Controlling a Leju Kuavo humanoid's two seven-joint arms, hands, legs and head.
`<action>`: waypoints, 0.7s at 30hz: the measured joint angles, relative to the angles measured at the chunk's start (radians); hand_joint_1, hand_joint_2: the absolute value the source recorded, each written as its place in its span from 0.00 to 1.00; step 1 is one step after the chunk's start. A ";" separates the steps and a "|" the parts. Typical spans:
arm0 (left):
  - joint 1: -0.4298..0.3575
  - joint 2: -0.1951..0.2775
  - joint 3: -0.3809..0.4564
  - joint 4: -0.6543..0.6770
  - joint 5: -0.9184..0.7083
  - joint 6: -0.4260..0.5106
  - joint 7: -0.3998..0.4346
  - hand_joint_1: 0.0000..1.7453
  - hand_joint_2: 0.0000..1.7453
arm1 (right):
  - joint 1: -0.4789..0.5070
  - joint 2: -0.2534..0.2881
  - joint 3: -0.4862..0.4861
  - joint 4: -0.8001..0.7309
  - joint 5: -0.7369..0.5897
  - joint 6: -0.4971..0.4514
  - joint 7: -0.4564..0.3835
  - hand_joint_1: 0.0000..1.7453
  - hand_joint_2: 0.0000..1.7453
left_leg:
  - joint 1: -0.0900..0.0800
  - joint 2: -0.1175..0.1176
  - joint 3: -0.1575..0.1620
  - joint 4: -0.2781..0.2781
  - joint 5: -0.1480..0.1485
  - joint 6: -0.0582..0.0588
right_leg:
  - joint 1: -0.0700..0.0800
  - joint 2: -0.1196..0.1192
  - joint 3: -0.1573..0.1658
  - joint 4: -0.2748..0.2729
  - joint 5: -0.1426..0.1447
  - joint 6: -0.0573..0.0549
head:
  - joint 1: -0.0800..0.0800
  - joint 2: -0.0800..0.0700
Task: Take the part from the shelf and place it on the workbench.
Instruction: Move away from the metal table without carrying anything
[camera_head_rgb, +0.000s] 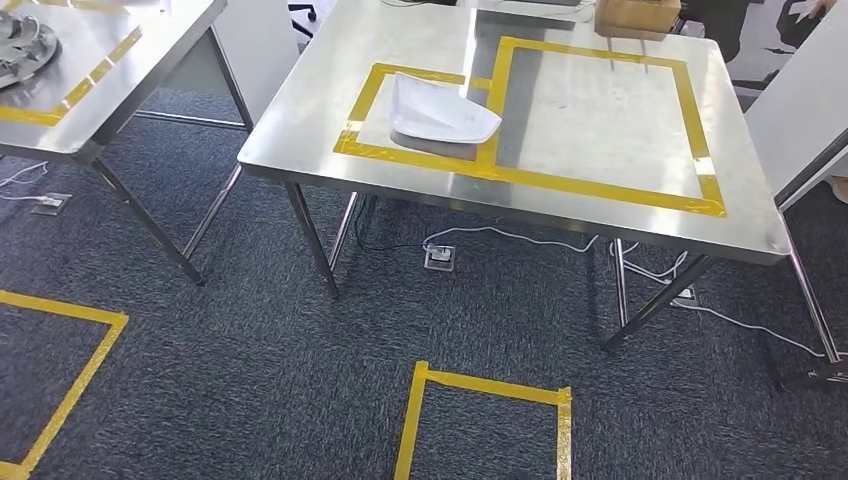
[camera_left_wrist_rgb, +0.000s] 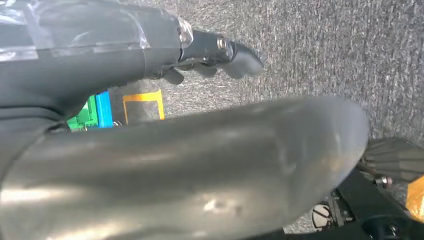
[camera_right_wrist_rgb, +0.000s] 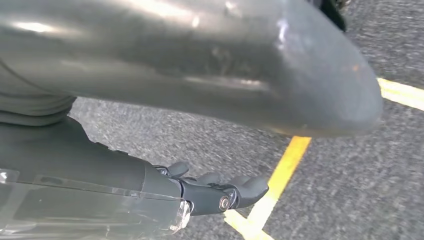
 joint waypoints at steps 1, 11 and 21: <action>0.000 0.000 -0.002 0.000 0.002 0.001 -0.003 0.00 0.00 | 0.000 0.001 0.000 0.000 0.000 -0.001 0.004 0.00 0.00 | 0.000 0.000 -0.013 0.027 -0.022 -0.004 | -0.002 -0.001 0.000 -0.007 0.006 -0.002 | -0.005 0.000; 0.003 -0.003 -0.022 0.000 0.019 0.005 -0.010 0.00 0.00 | -0.003 -0.003 -0.003 0.001 -0.010 -0.012 0.020 0.00 0.00 | -0.001 -0.038 0.022 -0.001 -0.006 0.005 | 0.005 0.014 -0.019 0.019 0.001 0.012 | -0.052 0.000; 0.005 -0.009 -0.041 0.000 0.033 -0.008 0.023 0.00 0.00 | 0.001 -0.002 -0.004 0.000 -0.009 -0.012 0.021 0.00 0.00 | 0.004 0.036 0.023 -0.017 -0.001 0.032 | -0.012 0.008 -0.139 0.274 -0.102 0.057 | -0.013 0.000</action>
